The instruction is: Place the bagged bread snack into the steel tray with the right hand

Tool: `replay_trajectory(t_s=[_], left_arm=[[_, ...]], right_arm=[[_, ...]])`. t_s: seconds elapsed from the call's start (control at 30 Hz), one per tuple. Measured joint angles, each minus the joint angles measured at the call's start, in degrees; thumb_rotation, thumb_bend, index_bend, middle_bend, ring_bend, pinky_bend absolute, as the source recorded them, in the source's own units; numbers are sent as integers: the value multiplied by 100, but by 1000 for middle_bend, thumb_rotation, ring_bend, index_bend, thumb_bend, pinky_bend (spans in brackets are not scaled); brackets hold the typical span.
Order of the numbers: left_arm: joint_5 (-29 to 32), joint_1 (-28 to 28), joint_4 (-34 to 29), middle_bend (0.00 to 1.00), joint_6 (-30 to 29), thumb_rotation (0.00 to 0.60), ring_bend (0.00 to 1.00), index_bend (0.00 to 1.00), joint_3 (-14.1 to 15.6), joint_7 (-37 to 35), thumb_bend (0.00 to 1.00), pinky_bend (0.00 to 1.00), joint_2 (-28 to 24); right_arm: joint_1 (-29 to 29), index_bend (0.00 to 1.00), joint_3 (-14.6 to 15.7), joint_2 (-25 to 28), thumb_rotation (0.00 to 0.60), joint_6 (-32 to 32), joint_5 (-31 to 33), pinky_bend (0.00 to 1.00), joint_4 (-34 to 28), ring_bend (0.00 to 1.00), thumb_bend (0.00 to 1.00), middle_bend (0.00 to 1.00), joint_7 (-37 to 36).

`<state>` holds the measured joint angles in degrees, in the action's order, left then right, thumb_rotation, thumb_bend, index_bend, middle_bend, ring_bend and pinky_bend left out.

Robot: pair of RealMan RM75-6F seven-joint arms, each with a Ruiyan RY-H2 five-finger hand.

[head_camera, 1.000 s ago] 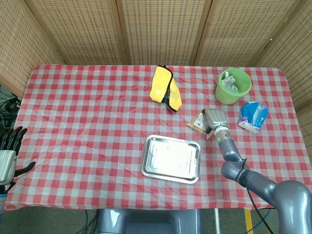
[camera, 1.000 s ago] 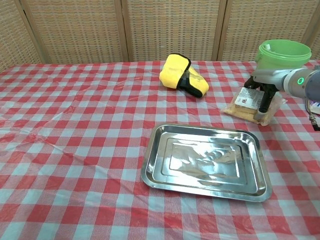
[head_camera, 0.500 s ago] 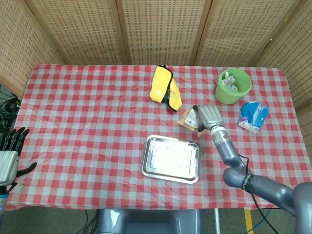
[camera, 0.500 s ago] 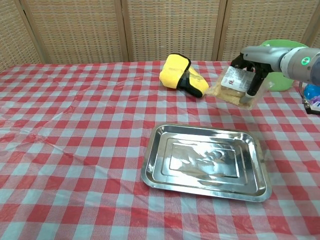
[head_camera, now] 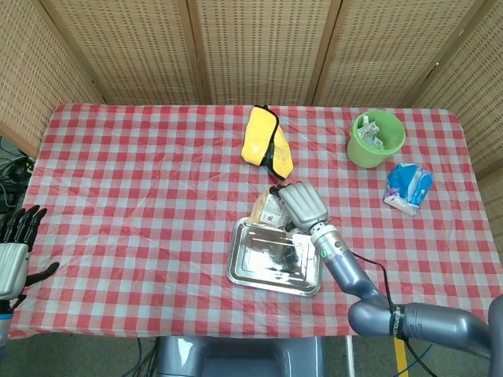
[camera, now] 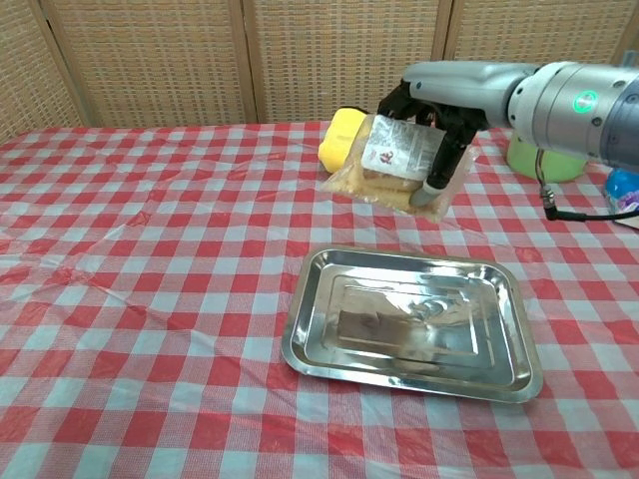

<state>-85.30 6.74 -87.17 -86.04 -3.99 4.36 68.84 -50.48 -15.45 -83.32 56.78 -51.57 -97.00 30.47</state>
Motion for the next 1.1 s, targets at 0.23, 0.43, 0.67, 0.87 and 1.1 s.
replay_trajectory(t_s=[0.23,0.43,0.67,0.87,1.1], left_arm=[[12,16,13,0,44,600,0,0,4,-23,139,0,-5],[-5,16,2,0,37,600,0,0,13,-3,139,0,-2],[-38,2,-27,0,1,600,0,0,30,28,138,0,-6],[-57,-5,-46,0,-13,600,0,0,42,42,139,0,-17],[-60,-16,-48,0,-42,600,0,0,38,31,139,0,-21]], right_arm=[[-38,411,233,-136,600,181,169,531,-284,471,91,443,334],[-35,303,396,-103,600,131,374,251,-455,298,86,269,474],[-106,224,543,83,600,-3,768,95,-683,159,86,146,702],[-185,171,651,267,600,-34,1099,0,-894,14,85,23,879],[-131,86,786,454,600,331,1018,0,-1044,0,84,0,993]])
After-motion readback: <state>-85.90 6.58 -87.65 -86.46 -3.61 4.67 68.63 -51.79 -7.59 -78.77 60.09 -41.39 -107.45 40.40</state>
